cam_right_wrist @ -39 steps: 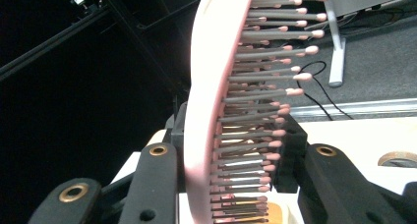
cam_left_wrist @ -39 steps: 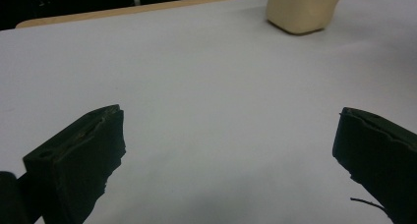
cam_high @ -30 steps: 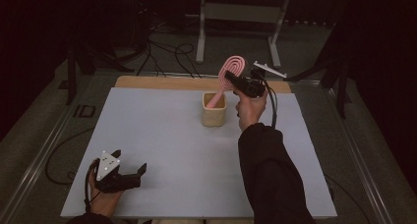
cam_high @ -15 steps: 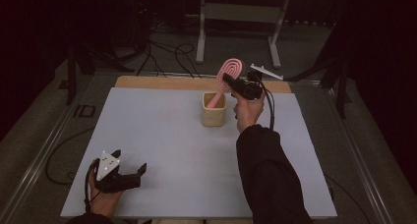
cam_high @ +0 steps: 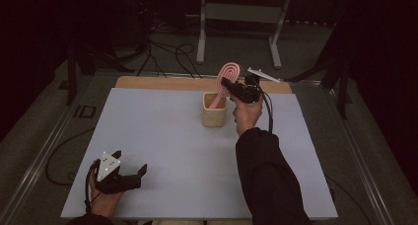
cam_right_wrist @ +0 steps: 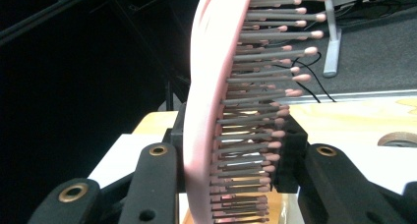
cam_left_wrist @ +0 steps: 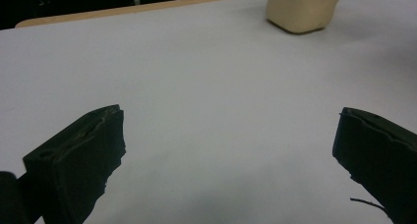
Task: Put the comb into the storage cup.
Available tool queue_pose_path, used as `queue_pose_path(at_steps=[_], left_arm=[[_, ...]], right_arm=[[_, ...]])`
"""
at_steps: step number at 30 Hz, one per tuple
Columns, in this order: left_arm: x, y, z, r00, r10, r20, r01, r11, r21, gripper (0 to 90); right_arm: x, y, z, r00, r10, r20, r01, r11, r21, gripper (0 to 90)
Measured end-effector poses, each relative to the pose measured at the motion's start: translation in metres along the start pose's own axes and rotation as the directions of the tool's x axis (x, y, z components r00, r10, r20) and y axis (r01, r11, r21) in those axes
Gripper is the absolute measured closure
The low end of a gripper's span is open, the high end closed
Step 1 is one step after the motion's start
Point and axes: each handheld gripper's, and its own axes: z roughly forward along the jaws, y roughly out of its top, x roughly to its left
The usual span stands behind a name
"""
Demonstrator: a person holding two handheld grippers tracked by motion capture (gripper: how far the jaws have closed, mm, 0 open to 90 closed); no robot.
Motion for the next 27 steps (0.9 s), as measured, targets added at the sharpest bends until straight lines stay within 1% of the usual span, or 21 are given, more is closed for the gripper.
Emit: queue_pose_path(at_steps=[11, 18, 27], left_arm=[[0.0, 0.0, 0.0, 1.0, 0.0, 0.001, 0.0, 1.0, 0.001, 0.1], [0.0, 0.0, 0.0, 1.0, -0.001, 0.001, 0.001, 1.0, 0.002, 0.1], [0.0, 0.0, 0.001, 1.0, 0.001, 0.002, -0.001, 1.0, 0.004, 0.1]], right_arm=[[0.003, -0.005, 0.004, 0.9997, -0.024, 0.001, 0.024, 1.0, 0.016, 62.9], [0.004, -0.009, 0.005, 0.9996, -0.027, -0.005, 0.027, 0.999, 0.022, 62.6], [0.003, -0.017, 0.01, 0.9994, -0.034, -0.011, 0.034, 0.998, 0.045, 61.8]])
